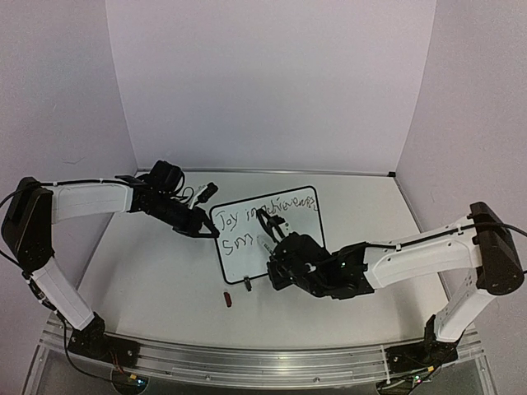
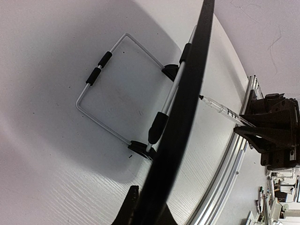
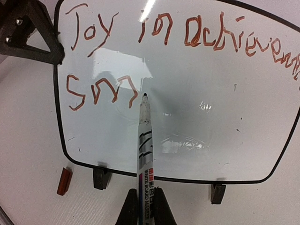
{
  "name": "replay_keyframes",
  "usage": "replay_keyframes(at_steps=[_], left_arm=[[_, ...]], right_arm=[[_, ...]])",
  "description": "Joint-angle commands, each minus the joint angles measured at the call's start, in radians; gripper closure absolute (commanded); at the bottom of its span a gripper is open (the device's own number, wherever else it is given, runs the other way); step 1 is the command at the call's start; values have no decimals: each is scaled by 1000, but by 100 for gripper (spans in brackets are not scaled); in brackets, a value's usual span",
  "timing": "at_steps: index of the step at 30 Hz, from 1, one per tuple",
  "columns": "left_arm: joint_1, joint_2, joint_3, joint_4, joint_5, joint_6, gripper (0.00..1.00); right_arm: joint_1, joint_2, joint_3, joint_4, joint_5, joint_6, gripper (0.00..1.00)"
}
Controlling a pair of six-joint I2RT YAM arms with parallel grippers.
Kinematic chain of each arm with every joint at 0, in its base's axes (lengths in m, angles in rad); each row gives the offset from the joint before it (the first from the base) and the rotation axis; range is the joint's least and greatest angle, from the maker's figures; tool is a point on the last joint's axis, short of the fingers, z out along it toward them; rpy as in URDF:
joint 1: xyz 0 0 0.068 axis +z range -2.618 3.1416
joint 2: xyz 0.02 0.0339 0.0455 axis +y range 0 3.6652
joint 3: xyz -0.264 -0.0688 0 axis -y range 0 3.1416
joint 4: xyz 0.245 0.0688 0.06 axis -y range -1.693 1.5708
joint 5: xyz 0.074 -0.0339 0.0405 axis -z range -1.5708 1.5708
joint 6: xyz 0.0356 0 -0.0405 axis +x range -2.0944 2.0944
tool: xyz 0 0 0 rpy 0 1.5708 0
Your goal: Write a sentence on the whiteboard
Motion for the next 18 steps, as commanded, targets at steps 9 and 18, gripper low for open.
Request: replay_keyframes(at_steps=[9,18], left_arm=[[4,-1,29,-14,-88,11,100],[3,0,29,-14,-88,12,100]], right_arm=[[-35,42,48,8,8,-2,100],[-42,61,67,17,-15,-34,100]])
